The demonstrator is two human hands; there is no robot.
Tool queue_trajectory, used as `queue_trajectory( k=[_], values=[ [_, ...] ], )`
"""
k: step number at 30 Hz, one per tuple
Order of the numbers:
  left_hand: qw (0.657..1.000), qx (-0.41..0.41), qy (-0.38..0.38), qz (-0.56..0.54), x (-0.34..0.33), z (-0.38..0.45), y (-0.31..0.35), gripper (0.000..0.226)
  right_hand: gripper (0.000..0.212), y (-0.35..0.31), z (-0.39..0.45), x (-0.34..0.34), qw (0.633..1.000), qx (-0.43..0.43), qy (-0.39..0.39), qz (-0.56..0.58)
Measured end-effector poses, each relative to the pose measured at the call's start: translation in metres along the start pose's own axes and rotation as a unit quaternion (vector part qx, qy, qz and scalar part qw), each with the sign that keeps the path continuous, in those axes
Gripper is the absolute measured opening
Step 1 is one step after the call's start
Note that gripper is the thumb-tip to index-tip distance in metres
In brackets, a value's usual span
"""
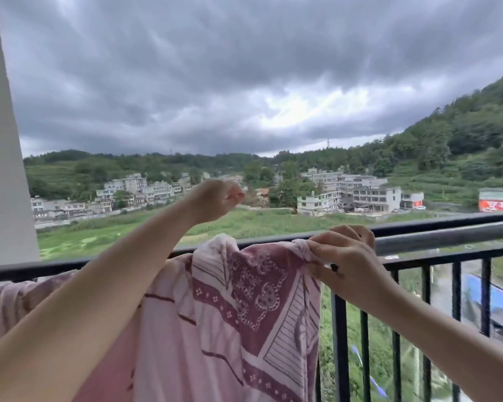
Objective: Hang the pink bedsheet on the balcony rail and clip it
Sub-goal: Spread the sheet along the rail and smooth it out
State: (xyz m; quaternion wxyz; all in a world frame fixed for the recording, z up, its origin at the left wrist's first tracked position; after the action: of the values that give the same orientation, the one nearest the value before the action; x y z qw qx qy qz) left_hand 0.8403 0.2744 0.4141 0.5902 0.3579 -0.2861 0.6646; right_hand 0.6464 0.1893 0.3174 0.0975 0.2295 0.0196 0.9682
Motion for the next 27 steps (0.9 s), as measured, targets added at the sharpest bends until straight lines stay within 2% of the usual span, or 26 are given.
queue_trajectory(
  k=[3,5,6,8,10,12,15,18,22,24,25,27],
  values=[
    [0.997,-0.061,-0.023,-0.052,0.009,-0.035,0.037,0.031,0.029,0.005,-0.005,-0.001,0.997,-0.002,0.066,0.031],
    [0.994,-0.085,-0.066,-0.03,0.0,-0.064,0.054,0.033,0.026,0.003,-0.006,-0.002,0.995,-0.003,0.104,0.007],
    [0.994,-0.089,-0.06,-0.008,-0.006,-0.077,0.059,0.036,0.026,0.001,-0.007,-0.003,0.993,0.0,0.115,-0.017],
    [0.99,-0.12,0.015,0.069,-0.017,-0.092,0.061,0.034,0.031,-0.002,-0.006,-0.003,0.99,0.007,0.131,-0.049],
    [0.978,-0.141,0.095,0.117,-0.022,-0.099,0.064,0.022,0.037,0.003,-0.001,0.003,0.99,0.013,0.132,-0.056],
    [0.972,-0.142,0.129,0.138,-0.021,-0.095,0.067,0.02,0.041,0.016,0.012,0.015,0.992,0.011,0.113,-0.062],
    [0.968,-0.082,0.164,0.17,-0.006,-0.069,0.074,0.034,0.031,0.037,0.054,0.043,0.99,-0.003,0.086,-0.113],
    [0.955,0.011,0.221,0.198,0.026,-0.004,0.077,0.025,0.028,0.053,0.127,0.06,0.978,-0.015,0.07,-0.196],
    [0.947,0.139,0.255,0.135,0.051,0.068,0.076,0.021,0.028,0.076,0.21,0.058,0.945,-0.089,0.045,-0.312],
    [0.965,0.152,0.185,0.106,0.026,0.08,0.063,0.026,0.026,0.088,0.214,0.037,0.941,-0.135,-0.013,-0.309],
    [0.977,0.144,0.115,0.11,0.003,0.079,0.057,0.027,0.027,0.094,0.205,0.022,0.943,-0.136,-0.072,-0.294],
    [0.984,0.127,-0.075,0.1,-0.043,0.065,0.047,0.031,0.032,0.099,0.169,-0.004,0.946,-0.115,-0.226,-0.2]
  ],
)
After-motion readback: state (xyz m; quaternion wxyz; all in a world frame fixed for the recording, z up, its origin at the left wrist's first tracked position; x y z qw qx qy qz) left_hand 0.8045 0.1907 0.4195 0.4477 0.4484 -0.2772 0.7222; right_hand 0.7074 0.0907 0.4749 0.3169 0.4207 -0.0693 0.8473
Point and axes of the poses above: each hand's wrist, its own z-axis towards the middle knuckle, its own x-axis out of the back of the hand, y = z × x, the point moved 3 cm from there along z, towards the middle knuckle
